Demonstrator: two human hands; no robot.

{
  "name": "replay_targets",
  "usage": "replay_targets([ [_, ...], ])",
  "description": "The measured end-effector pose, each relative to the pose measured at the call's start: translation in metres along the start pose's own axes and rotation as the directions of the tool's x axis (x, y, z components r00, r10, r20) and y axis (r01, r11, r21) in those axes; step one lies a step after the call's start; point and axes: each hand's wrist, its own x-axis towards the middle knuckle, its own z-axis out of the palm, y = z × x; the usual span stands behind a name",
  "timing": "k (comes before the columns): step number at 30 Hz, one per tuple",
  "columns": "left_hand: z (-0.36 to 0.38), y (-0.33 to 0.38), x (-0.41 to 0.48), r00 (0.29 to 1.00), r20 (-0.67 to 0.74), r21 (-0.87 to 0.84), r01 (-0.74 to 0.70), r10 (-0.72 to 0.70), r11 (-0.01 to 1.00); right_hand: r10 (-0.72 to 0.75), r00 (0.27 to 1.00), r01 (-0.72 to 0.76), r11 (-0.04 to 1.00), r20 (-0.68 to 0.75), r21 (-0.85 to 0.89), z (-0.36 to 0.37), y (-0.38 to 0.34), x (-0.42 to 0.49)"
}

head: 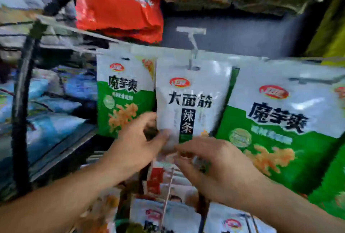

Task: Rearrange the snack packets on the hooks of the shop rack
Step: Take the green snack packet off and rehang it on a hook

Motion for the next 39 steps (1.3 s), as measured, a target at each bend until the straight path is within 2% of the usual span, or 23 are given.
replay_targets([
  [3,0.007,-0.001,-0.012,0.982,-0.179,0.091,-0.043,0.059,0.995,-0.055,0.997,0.057,0.998,-0.052,0.033,0.0,0.008,-0.011],
  [6,0.002,0.011,-0.029,0.942,-0.323,0.186,-0.028,0.089,0.982,-0.031,0.99,0.035,0.999,-0.135,0.027,-0.01,0.002,-0.028],
  [8,0.0,0.028,-0.039,0.957,-0.27,0.202,-0.048,0.103,0.978,-0.001,0.978,0.001,1.0,-0.206,0.002,-0.026,-0.005,-0.041],
  [11,0.009,0.065,-0.049,0.99,-0.055,0.204,-0.12,0.133,0.972,-0.03,0.955,-0.03,0.981,-0.296,-0.194,-0.058,-0.01,-0.063],
  [14,0.028,0.107,-0.043,0.988,0.048,0.136,-0.15,0.145,0.979,-0.019,0.864,-0.152,0.943,-0.503,-0.298,-0.098,-0.003,-0.077],
  [16,0.038,0.133,-0.031,0.988,0.056,0.091,-0.148,0.144,0.985,0.007,0.819,-0.227,0.923,-0.574,-0.312,-0.123,0.005,-0.078],
  [20,0.057,0.168,0.001,0.997,-0.001,-0.067,-0.083,0.083,0.994,0.121,0.839,-0.317,0.901,-0.53,-0.296,-0.15,0.023,-0.076],
  [23,0.068,0.177,0.014,0.997,-0.024,-0.097,-0.071,0.069,0.993,0.178,0.882,-0.302,0.925,-0.437,-0.232,-0.15,0.023,-0.088],
  [25,0.072,0.179,0.018,0.99,-0.088,-0.038,-0.112,0.108,0.993,0.142,0.923,-0.237,0.942,-0.358,-0.236,-0.146,0.02,-0.104],
  [27,0.073,0.18,0.023,0.964,-0.166,0.107,-0.191,0.207,0.976,0.097,0.962,-0.169,0.946,-0.254,-0.277,-0.143,0.019,-0.12],
  [30,0.074,0.181,0.029,0.952,-0.112,0.245,-0.251,0.285,0.937,0.035,0.984,-0.099,0.922,-0.172,-0.375,-0.147,0.025,-0.144],
  [32,0.075,0.184,0.032,0.947,-0.094,0.323,-0.264,0.308,0.909,0.04,0.967,-0.153,0.88,-0.251,-0.45,-0.161,0.036,-0.153],
  [35,0.075,0.19,0.033,0.93,-0.029,0.466,-0.312,0.367,0.828,0.028,0.876,-0.318,0.785,-0.482,-0.532,-0.195,0.053,-0.158],
  [37,0.075,0.192,0.034,0.925,0.029,0.479,-0.346,0.379,0.807,-0.044,0.843,-0.327,0.749,-0.536,-0.576,-0.205,0.059,-0.156],
  [39,0.077,0.191,0.035,0.919,0.026,0.473,-0.358,0.393,0.805,-0.082,0.803,-0.322,0.774,-0.59,-0.546,-0.203,0.059,-0.156],
])
